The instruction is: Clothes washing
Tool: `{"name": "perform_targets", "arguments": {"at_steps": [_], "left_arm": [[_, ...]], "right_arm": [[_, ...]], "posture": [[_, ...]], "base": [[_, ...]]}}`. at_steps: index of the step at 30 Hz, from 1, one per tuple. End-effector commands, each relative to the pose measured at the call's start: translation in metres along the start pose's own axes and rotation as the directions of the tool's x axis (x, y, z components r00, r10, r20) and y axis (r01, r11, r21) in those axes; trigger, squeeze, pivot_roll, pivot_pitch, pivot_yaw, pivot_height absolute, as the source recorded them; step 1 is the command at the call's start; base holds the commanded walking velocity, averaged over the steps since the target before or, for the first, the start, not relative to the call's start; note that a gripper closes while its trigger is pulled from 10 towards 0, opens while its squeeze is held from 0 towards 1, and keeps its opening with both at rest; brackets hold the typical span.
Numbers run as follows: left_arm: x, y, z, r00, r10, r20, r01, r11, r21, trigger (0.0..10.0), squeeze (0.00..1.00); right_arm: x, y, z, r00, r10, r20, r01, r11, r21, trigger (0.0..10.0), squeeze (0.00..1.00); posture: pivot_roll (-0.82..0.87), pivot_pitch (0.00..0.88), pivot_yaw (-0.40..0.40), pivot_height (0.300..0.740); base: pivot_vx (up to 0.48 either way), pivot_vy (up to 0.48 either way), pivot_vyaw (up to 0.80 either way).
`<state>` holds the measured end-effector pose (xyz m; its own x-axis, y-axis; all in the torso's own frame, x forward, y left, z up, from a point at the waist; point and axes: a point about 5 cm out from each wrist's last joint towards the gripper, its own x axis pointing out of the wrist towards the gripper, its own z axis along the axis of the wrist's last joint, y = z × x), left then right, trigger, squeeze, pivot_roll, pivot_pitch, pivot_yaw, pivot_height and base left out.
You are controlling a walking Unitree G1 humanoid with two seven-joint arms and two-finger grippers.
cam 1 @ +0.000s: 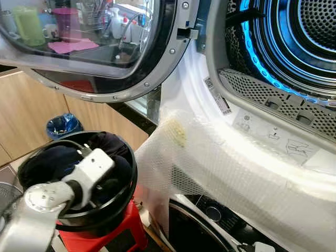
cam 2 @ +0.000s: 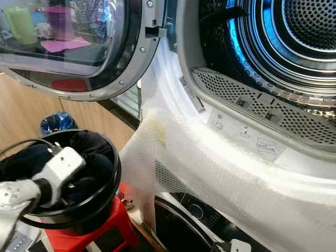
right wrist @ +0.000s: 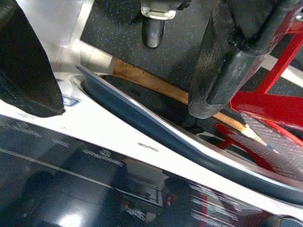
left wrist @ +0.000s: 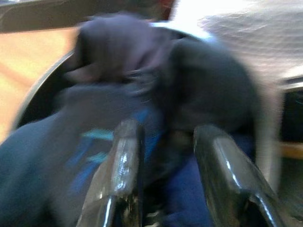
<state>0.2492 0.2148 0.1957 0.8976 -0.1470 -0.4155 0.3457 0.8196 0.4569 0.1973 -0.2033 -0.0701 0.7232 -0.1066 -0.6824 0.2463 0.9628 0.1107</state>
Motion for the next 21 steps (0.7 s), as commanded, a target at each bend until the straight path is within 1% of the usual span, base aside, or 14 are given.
{"name": "perform_targets", "arguments": {"at_steps": [1,2,4,6,8,13,15,17,20,21], "left_arm": [[0.002,0.011,-0.007,0.992,0.126,-0.029,-0.128,0.990,-0.064,10.0,1.00],[0.004,0.014,-0.010,0.988,0.153,-0.036,-0.156,0.983,-0.094,10.0,1.00],[0.006,0.014,-0.011,0.987,0.158,-0.036,-0.161,0.982,-0.104,10.0,1.00],[0.010,0.012,-0.012,0.988,0.152,-0.034,-0.155,0.978,-0.142,10.0,1.00],[0.014,0.010,-0.009,0.989,0.146,-0.030,-0.149,0.978,-0.144,10.0,1.00],[0.017,0.011,-0.009,0.988,0.153,-0.030,-0.156,0.978,-0.139,10.0,1.00],[0.018,0.016,-0.010,0.984,0.175,-0.033,-0.178,0.973,-0.145,10.0,1.00],[0.019,0.020,-0.008,0.980,0.196,-0.018,-0.196,0.965,-0.174,10.0,1.00],[0.021,0.020,0.002,0.981,0.190,0.048,-0.171,0.950,-0.263,10.0,1.00],[0.021,0.020,0.009,0.977,0.193,0.094,-0.158,0.942,-0.297,10.0,1.00]], "right_arm": [[0.000,-0.001,-0.001,1.000,-0.001,-0.020,0.000,1.000,-0.011,10.0,0.00],[0.001,0.000,0.001,1.000,0.002,-0.017,-0.002,1.000,-0.011,10.0,0.00],[0.002,0.000,0.003,1.000,0.002,-0.012,-0.002,1.000,-0.007,10.0,0.00],[0.003,0.001,0.006,1.000,0.001,-0.006,-0.001,1.000,0.000,10.0,0.00],[0.003,0.001,0.008,1.000,0.005,-0.004,-0.005,1.000,-0.005,10.0,0.00],[0.003,0.000,0.008,1.000,0.004,-0.003,-0.004,1.000,-0.009,10.0,0.00],[0.003,-0.001,0.008,1.000,0.001,-0.004,-0.001,1.000,-0.008,10.0,0.00],[0.003,-0.002,0.008,1.000,-0.005,-0.003,0.005,1.000,-0.001,10.0,0.00],[0.003,-0.002,0.008,1.000,-0.006,-0.002,0.006,1.000,0.003,10.0,0.00],[0.003,-0.002,0.008,1.000,-0.006,-0.002,0.006,1.000,0.004,10.0,0.00]], "posture": [[0.59,0.086,-0.175,0.740],[0.59,0.090,-0.179,0.740],[0.58,0.092,-0.184,0.740],[0.58,0.096,-0.186,0.740],[0.58,0.105,-0.196,0.740],[0.58,0.107,-0.197,0.740],[0.58,0.108,-0.198,0.740],[0.57,0.108,-0.198,0.740],[0.57,0.109,-0.197,0.740],[0.57,0.110,-0.199,0.740]], "base": [[0.000,0.000,0.00],[0.000,0.000,0.00],[0.000,0.000,0.00],[0.000,0.000,0.00],[0.000,0.000,0.00],[0.000,0.000,0.00],[0.000,0.000,0.00],[0.000,0.000,0.00],[0.000,0.000,0.00],[0.000,0.000,0.00]]}}
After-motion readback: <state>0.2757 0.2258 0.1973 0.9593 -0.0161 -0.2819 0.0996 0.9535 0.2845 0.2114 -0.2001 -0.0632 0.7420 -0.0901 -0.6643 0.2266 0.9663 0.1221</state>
